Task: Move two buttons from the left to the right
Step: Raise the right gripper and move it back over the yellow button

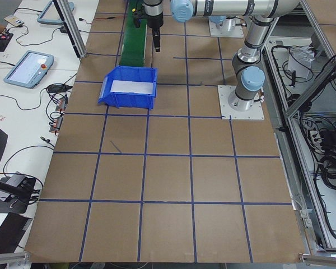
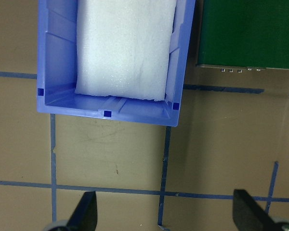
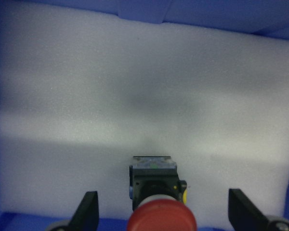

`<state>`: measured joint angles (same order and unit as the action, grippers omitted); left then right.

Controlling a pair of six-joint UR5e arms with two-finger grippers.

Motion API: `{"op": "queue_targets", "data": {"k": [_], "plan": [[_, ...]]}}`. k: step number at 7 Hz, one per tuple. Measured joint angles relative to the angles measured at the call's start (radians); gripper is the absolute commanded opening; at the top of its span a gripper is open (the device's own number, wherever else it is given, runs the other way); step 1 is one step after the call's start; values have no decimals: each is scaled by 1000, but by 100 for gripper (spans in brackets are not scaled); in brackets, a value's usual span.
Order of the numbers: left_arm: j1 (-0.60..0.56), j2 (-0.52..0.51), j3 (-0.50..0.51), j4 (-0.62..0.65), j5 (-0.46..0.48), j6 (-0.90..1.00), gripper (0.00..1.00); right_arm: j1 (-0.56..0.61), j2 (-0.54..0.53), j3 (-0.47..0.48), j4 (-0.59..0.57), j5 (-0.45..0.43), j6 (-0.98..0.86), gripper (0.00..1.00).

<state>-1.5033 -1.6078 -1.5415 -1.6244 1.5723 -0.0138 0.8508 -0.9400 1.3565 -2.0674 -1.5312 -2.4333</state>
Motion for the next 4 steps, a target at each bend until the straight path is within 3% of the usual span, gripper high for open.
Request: {"op": "queue_targets", "data": {"k": [4], "plan": [[0,0,1,0,2,0,100,111,-153,-6,87,8,68,100]]}}
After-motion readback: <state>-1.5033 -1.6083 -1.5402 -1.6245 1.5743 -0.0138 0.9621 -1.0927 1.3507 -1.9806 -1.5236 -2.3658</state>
